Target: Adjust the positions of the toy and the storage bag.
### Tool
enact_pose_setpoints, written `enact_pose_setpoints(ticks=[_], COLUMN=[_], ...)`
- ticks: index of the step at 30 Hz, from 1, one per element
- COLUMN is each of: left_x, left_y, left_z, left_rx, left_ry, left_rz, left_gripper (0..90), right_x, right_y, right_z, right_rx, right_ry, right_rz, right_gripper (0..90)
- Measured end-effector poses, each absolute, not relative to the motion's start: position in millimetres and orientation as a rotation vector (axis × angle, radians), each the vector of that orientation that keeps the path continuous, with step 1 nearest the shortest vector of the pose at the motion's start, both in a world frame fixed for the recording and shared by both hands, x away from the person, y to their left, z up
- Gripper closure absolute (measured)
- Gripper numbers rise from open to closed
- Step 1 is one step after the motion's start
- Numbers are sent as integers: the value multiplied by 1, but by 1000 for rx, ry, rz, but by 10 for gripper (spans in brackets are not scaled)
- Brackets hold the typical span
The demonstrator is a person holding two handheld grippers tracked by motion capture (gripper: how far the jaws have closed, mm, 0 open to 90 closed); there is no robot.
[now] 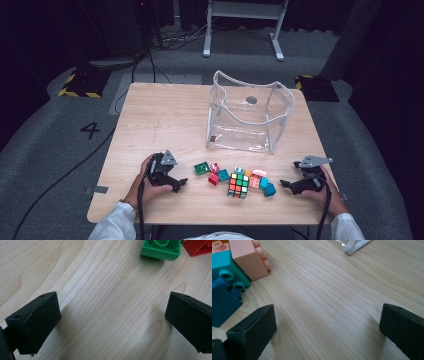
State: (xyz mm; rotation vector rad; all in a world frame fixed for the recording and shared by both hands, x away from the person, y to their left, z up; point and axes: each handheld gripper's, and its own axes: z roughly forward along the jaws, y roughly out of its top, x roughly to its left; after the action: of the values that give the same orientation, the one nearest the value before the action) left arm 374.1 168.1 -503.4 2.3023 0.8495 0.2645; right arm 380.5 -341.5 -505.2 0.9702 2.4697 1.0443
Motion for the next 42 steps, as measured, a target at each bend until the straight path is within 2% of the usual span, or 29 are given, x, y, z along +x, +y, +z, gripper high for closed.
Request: enact_pose_setpoints(ticks=[12,15,17,18,19,20,22,24,26,29,31,36,37,41,42], left_x=[377,379,383,383,385,387,392,397,401,410,416,432,435,448,453], left_y=[173,176,180,180,181,182,184,184,180,176,173,163,161,148,140], left_z=[-504,-503,-502,-502,-502,-502,-500,-498,-498,-495,-492,-485,-484,-477,-475], left_rx=[2296,2275,2262,2262,2259,2263,2264,2263,2278,2269,2247,2182,2184,2177,2161], left_ry=[832,849,840,840,840,842,857,862,862,853,854,852,833,827,812], left_rz=[255,276,284,284,293,278,292,311,399,377,375,331,363,352,318], left_gripper=[6,75,134,165,165,157,178,190,195,234,236,252,262,275,278], right_x=[380,381,381,381,381,382,386,390,391,394,397,410,412,423,425], right_y=[-341,-341,-343,-343,-345,-347,-349,-349,-349,-345,-341,-334,-332,-323,-322], right_z=[-505,-505,-504,-504,-503,-503,-503,-501,-500,-495,-487,-473,-470,-460,-458], right_rx=[984,989,1015,1015,1025,1036,1062,1064,1054,1025,1020,1016,1021,1001,988], right_ry=[2461,2457,2424,2424,2405,2381,2378,2349,2341,2331,2291,2249,2241,2220,2220], right_rz=[1039,1032,1050,1050,1058,1069,1085,1066,1065,1045,1069,1087,1100,1138,1140], right_gripper=[6,14,108,108,181,217,206,243,260,310,376,437,464,520,525])
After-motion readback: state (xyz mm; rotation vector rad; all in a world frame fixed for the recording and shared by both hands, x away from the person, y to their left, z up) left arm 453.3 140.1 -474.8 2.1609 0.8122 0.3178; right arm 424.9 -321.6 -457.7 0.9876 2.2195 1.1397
